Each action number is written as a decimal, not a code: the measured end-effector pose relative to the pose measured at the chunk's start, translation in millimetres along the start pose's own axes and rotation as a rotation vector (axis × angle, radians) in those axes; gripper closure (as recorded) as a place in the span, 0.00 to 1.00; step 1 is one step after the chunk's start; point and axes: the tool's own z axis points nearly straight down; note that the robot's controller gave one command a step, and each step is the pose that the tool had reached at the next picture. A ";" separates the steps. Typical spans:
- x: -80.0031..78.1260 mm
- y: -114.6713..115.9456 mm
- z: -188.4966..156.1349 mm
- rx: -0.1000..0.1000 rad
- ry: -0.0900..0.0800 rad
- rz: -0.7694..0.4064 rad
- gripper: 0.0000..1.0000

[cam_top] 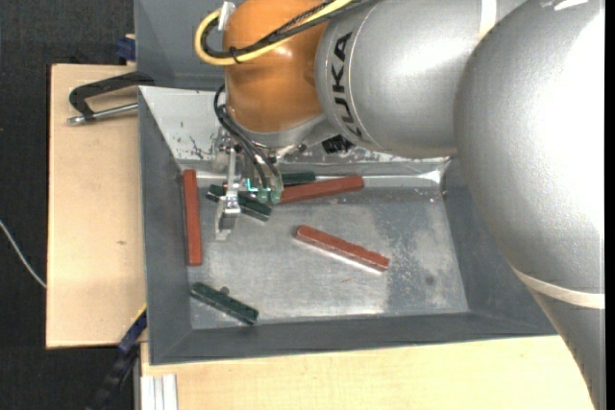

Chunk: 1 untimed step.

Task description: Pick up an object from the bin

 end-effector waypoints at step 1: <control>-2.3 -1.0 -4.9 -0.002 -0.008 0.003 0.00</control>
Offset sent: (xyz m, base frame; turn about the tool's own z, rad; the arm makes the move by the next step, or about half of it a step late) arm 0.0153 -0.0608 -0.0967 0.0868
